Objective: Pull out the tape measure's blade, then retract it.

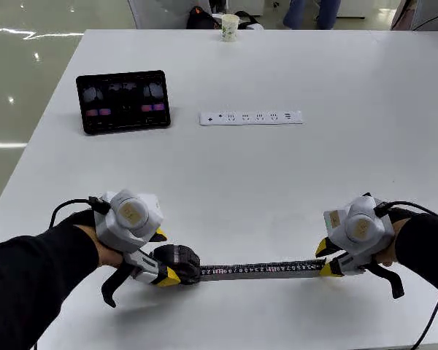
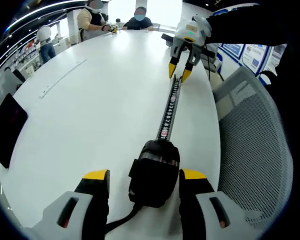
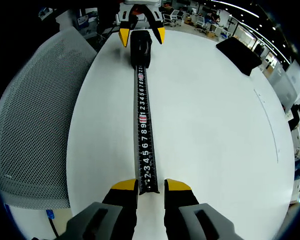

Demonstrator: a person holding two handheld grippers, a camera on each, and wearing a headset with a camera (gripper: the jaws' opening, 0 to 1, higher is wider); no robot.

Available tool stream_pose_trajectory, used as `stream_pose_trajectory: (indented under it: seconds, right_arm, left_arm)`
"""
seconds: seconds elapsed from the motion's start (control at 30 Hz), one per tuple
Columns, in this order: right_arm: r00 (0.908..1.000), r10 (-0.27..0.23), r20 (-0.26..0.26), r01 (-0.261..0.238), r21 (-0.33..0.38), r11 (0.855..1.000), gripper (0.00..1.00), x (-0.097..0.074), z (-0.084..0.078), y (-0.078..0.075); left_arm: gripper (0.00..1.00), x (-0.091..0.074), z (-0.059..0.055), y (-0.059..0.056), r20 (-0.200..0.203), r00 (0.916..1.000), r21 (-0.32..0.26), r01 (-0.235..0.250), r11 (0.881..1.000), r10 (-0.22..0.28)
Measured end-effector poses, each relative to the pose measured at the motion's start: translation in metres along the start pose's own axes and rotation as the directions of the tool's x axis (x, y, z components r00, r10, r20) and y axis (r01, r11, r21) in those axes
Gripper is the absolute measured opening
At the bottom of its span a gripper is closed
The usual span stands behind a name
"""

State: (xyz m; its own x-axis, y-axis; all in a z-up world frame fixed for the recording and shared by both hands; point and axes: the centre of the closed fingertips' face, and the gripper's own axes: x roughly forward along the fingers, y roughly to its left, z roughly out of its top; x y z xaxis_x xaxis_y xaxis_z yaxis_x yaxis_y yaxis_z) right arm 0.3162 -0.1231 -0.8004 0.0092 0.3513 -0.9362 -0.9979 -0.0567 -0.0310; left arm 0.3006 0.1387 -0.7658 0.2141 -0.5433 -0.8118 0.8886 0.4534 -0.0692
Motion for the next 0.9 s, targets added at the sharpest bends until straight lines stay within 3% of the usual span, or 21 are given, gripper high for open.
stream_pose_trajectory:
  seconds: [0.2, 0.27, 0.37, 0.43, 0.63, 0.73, 0.77, 0.83, 0.9]
  right_arm:
    - [0.9906, -0.104, 0.089, 0.092, 0.134, 0.987, 0.26, -0.008, 0.006, -0.011]
    - [0.9868, -0.122, 0.107, 0.104, 0.165, 0.981, 0.27, -0.010, 0.005, -0.010]
    - [0.9816, -0.155, 0.112, 0.132, 0.191, 0.973, 0.30, -0.016, -0.003, -0.007]
    - [0.9763, -0.177, 0.124, 0.146, 0.224, 0.963, 0.32, -0.022, -0.006, -0.004]
    - [0.9542, -0.244, 0.174, 0.175, 0.337, 0.925, 0.39, -0.038, -0.012, -0.002]
    - [0.9436, -0.267, 0.195, 0.182, 0.367, 0.912, 0.45, -0.046, -0.013, 0.002]
    - [0.9390, -0.277, 0.204, 0.183, 0.388, 0.903, 0.46, -0.048, -0.014, 0.004]
    - [0.9320, -0.291, 0.217, 0.177, 0.428, 0.886, 0.48, -0.050, -0.017, 0.006]
    - [0.9297, -0.297, 0.218, 0.176, 0.445, 0.878, 0.50, -0.051, -0.020, 0.012]
  left_arm:
    - [0.64, -0.011, -0.002, 0.009, 0.071, 0.9949, -0.107, -0.064, 0.992, 0.071]
    - [0.68, -0.015, -0.004, 0.010, 0.091, 0.9912, -0.164, -0.080, 0.983, 0.096]
    - [0.75, -0.021, -0.012, 0.014, 0.126, 0.9812, -0.256, -0.111, 0.960, 0.146]
    - [0.78, -0.026, -0.017, 0.016, 0.140, 0.9742, -0.287, -0.131, 0.949, 0.177]
    - [0.89, -0.041, -0.028, 0.019, 0.178, 0.9487, -0.357, -0.185, 0.916, 0.261]
    - [0.97, -0.042, -0.036, 0.011, 0.168, 0.9520, -0.362, -0.182, 0.914, 0.256]
    - [0.99, -0.041, -0.037, 0.006, 0.181, 0.9534, -0.375, -0.160, 0.913, 0.241]
    - [0.99, -0.041, -0.042, 0.003, 0.179, 0.9515, -0.377, -0.169, 0.911, 0.250]
    - [0.99, -0.043, -0.045, 0.002, 0.188, 0.9459, -0.383, -0.177, 0.907, 0.264]
